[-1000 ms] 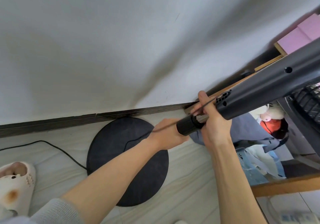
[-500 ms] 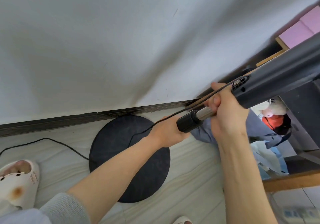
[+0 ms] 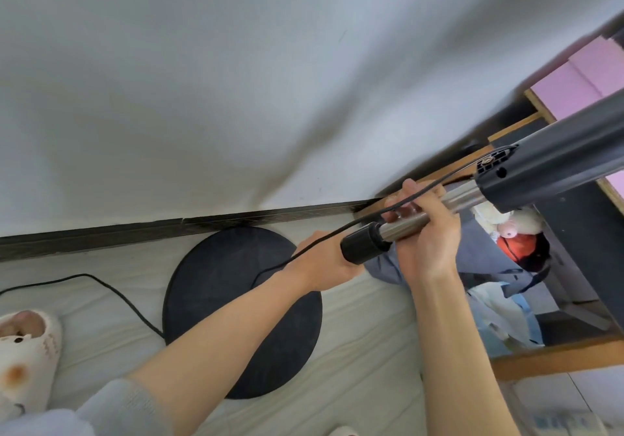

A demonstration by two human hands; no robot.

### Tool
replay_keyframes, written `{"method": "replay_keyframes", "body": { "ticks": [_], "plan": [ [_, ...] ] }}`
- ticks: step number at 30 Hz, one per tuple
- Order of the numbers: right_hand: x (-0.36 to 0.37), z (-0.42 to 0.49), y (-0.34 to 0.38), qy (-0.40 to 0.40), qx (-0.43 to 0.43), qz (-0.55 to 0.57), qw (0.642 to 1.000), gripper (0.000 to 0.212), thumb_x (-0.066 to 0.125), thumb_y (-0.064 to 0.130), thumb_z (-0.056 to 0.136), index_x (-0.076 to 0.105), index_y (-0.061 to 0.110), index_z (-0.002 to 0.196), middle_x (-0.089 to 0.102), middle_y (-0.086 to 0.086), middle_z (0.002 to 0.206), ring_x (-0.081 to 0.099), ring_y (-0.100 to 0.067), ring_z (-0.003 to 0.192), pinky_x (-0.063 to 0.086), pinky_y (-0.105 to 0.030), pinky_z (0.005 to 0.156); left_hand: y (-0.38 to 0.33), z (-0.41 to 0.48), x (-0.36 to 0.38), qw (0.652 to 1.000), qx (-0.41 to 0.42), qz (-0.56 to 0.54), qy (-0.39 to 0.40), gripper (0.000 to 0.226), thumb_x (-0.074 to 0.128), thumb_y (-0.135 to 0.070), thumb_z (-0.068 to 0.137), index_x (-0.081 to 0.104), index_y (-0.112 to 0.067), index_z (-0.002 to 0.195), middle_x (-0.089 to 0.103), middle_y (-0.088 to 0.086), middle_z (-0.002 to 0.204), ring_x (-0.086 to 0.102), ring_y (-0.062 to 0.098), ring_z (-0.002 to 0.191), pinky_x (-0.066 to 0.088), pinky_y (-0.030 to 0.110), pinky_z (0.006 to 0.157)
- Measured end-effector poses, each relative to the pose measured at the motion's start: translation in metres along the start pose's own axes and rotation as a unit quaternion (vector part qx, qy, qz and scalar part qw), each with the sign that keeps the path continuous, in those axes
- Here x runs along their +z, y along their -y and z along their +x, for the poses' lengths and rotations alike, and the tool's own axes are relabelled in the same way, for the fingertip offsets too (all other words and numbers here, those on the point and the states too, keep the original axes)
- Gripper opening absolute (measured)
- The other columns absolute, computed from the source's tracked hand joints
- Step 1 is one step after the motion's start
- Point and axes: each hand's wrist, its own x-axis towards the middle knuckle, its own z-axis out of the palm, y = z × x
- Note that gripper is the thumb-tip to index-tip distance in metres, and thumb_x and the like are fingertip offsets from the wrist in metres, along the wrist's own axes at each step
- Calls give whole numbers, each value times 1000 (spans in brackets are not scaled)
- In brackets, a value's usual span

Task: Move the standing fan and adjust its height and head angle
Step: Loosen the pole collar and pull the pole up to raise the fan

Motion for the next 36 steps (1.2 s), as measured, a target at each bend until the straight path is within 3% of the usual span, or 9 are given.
{"method": "replay_keyframes", "body": {
  "ticks": [4,9,13,16,18,22,27,31,36],
  "plan": [
    [5,-1,-21,8,-23,-89,996,26,72,9,74,62,21,53,54,1,49,56,-14,49,50,-28,61,-1,2,-3,1000,-8,-15,1,12,57,-42,70,45,-45,67,54,-15,56,50,9,51,37,27,47],
    [8,-2,-24,-64,-62,-105,990,38,67,32,68,44,24,39,55,3,48,42,-12,34,41,-23,43,-1,-2,-2,1000,-3,-19,-9,14,61,-38,72,47,-40,70,58,-12,58,53,9,57,37,29,45],
    [11,-2,-23,-76,-58,-105,990,35,68,21,77,54,23,45,42,1,39,39,-13,32,45,-25,46,-2,-1,-2,1000,-7,-18,-11,15,60,-40,71,46,-40,67,57,-11,57,53,8,56,36,27,46],
    [12,0,-22,-76,-26,-54,995,28,60,12,76,63,21,49,31,7,41,28,-10,33,30,-22,42,-4,-1,-5,999,1,-33,5,21,60,-33,74,45,-44,63,57,-22,61,50,5,53,30,23,45],
    [12,0,-21,-82,-8,-45,996,30,57,10,75,69,21,51,30,9,42,26,-8,35,26,-21,42,-4,-1,-3,999,-9,-39,12,18,58,-34,73,46,-43,64,57,-21,61,49,9,52,37,29,47],
    [14,-1,-17,-101,3,-62,993,9,53,9,72,57,12,65,35,9,42,25,-8,35,26,-22,42,-4,-2,-2,999,-20,-30,6,5,53,-44,69,49,-42,68,58,-19,61,53,17,54,49,39,53],
    [19,2,-7,-126,1,-52,991,7,57,15,66,58,12,60,24,5,48,22,-10,40,24,-22,43,-7,2,-5,999,-12,-37,2,4,55,-44,65,51,-43,64,59,-19,58,50,6,50,32,22,45],
    [18,4,11,-96,-24,-65,993,12,63,25,55,74,20,54,27,7,46,24,-11,39,30,-24,44,-3,-3,-2,998,-43,-32,-21,22,53,-55,59,51,-34,64,58,-15,54,51,8,50,39,26,48],
    [13,6,18,-88,-28,-79,993,19,60,19,69,74,20,56,27,6,45,23,-13,40,35,-25,44,-4,-4,-1,999,-19,-36,-10,11,57,-49,65,51,-54,72,59,-33,65,55,3,54,39,19,46]
  ]
}}
